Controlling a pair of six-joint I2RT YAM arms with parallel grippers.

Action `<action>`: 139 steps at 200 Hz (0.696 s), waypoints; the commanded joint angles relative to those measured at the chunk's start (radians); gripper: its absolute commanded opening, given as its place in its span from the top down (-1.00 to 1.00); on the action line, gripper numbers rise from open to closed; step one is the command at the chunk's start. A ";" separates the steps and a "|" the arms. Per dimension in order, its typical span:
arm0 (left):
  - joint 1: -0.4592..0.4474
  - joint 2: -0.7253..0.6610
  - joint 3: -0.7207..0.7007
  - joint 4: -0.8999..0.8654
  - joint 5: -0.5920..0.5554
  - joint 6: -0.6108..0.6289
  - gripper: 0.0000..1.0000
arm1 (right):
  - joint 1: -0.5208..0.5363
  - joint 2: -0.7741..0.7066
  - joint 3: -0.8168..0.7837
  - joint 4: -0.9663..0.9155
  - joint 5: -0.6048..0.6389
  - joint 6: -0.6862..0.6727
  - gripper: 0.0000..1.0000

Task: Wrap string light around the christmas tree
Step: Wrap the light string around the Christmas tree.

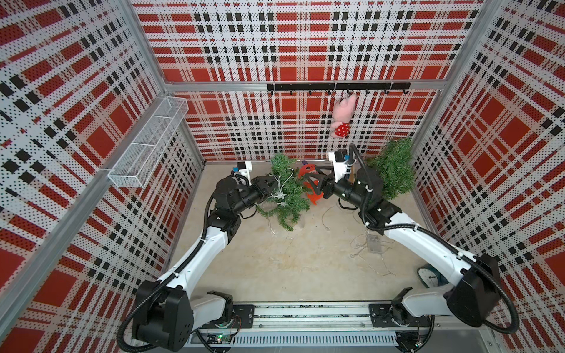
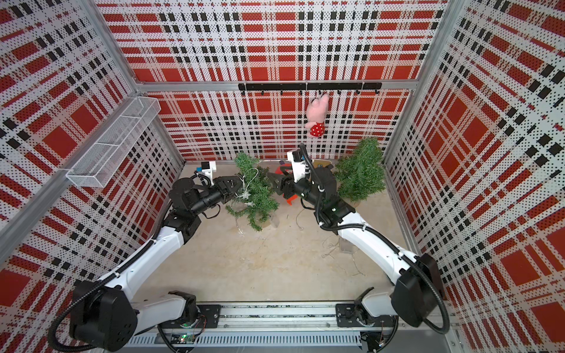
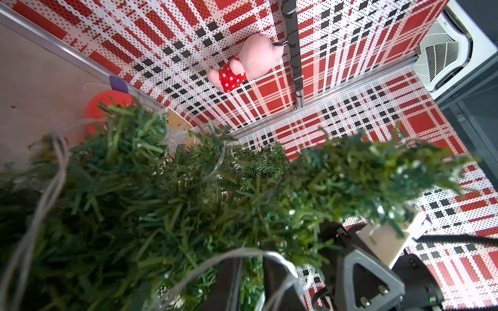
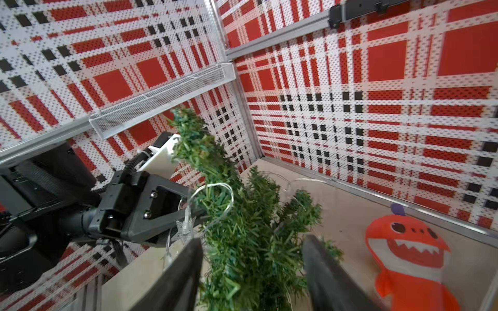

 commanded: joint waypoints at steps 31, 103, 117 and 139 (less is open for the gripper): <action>0.000 -0.057 -0.031 0.011 -0.015 -0.002 0.60 | 0.382 -0.080 -0.208 0.147 0.573 0.121 -0.21; -0.036 -0.065 -0.031 -0.036 -0.050 0.039 0.60 | 0.527 0.286 -0.053 0.290 0.654 0.128 -0.37; -0.040 -0.060 -0.034 -0.035 -0.047 0.036 0.61 | 0.527 0.353 -0.015 0.325 0.677 0.126 -0.37; -0.044 -0.065 -0.038 -0.035 -0.048 0.036 0.61 | 0.527 0.459 0.045 0.368 0.730 0.114 -0.34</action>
